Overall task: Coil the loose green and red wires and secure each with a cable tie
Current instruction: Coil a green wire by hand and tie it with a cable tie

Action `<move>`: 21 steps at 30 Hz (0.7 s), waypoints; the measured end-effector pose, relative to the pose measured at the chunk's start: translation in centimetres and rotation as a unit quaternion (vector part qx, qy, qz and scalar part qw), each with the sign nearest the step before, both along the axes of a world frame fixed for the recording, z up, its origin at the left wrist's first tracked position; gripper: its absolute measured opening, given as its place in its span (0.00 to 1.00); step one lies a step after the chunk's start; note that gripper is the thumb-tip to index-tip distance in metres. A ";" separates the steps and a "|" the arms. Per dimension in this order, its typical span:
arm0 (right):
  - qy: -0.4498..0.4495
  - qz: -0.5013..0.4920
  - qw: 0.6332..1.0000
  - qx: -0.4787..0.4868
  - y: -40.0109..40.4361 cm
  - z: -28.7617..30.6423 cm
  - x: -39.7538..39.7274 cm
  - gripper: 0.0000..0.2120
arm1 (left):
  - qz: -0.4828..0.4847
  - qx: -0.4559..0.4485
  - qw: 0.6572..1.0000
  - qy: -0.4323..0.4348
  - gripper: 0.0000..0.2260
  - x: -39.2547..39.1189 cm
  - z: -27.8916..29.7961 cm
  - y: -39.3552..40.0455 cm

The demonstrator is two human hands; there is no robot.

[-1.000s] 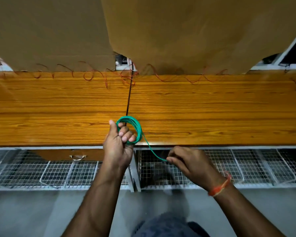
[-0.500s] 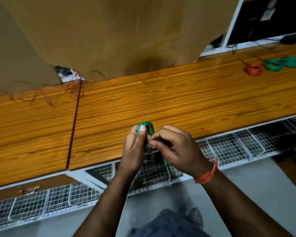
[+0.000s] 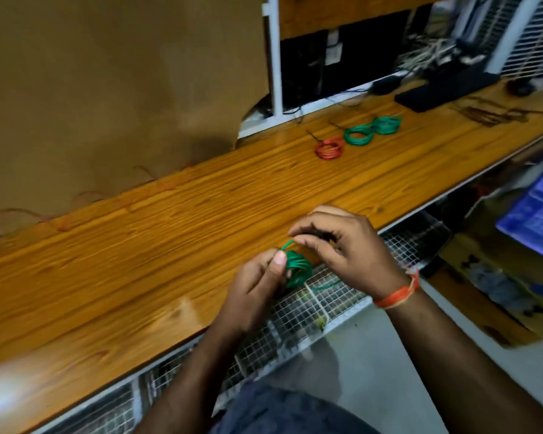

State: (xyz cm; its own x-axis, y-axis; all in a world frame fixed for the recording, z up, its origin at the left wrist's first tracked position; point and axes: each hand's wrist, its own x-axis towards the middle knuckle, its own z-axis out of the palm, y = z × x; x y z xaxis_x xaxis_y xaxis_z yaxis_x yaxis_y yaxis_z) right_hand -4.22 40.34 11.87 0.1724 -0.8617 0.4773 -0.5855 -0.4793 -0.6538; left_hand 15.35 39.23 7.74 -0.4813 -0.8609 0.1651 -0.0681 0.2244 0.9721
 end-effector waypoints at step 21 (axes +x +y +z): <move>-0.050 -0.193 0.974 0.108 -8.5 -6.8 -14.3 0.05 | -0.086 0.511 0.748 0.415 0.16 -19.4 -1.4 -18.7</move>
